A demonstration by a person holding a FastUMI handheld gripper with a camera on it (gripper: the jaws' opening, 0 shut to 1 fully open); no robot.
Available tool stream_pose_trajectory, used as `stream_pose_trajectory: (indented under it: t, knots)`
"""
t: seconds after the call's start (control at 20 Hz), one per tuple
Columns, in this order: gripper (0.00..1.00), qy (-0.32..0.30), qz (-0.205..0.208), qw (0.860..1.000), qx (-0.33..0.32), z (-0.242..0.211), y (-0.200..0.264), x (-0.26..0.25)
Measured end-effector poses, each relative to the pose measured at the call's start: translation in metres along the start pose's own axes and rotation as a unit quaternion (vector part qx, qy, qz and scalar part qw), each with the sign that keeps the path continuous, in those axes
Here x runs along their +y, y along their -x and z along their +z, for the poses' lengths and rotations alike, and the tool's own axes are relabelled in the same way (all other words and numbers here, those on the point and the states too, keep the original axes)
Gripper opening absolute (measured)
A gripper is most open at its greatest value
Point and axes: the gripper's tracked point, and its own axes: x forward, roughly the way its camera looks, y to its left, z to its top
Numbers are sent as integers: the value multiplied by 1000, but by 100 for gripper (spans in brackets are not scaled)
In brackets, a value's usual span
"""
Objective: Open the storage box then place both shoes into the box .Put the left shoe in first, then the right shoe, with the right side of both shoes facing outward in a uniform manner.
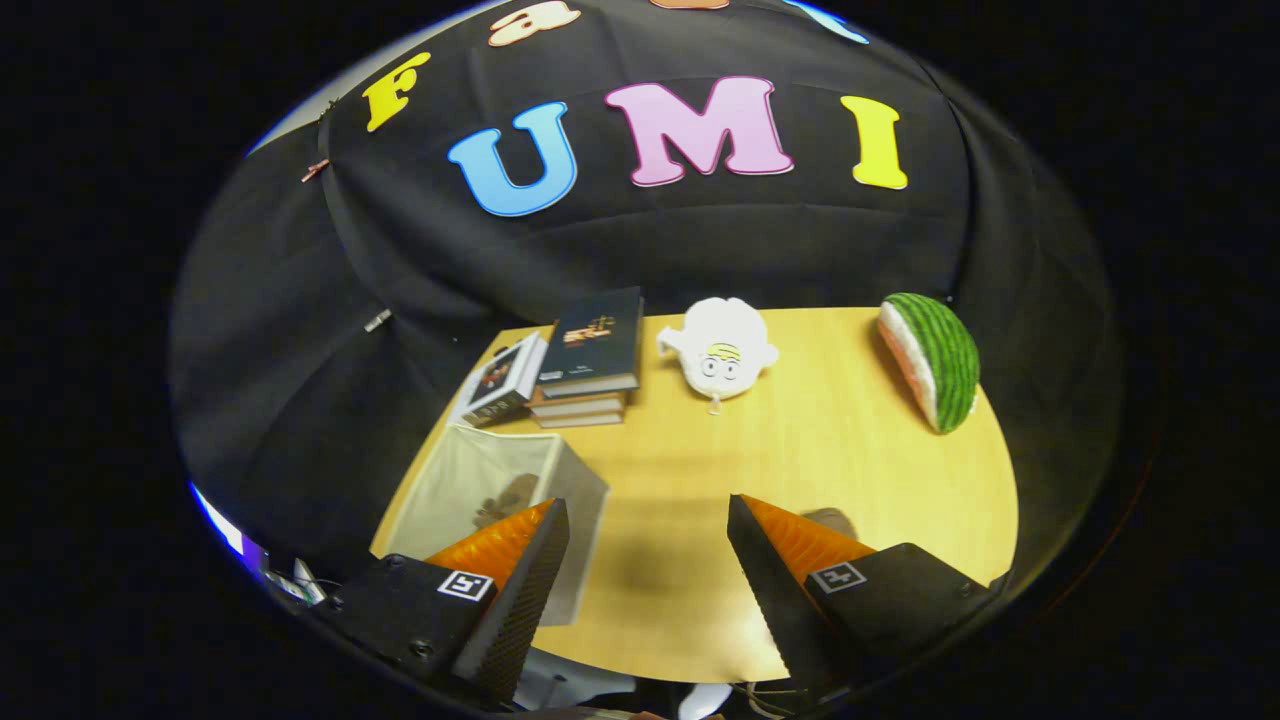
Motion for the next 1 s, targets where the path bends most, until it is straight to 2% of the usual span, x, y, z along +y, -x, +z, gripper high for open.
stream_pose_trajectory:
  t: [0.25, 0.45, 0.65, 0.75, 1.0]
  knots:
    - [97, 20, -43, 997, 66, -71, 5, -94]
    - [91, 31, -64, 989, 130, -128, -8, -151]
    - [79, 49, -77, 981, 171, -168, -29, -181]
    - [72, 38, -71, 979, 188, -180, -45, -182]
    - [61, 36, -59, 980, 186, -189, -87, -182]
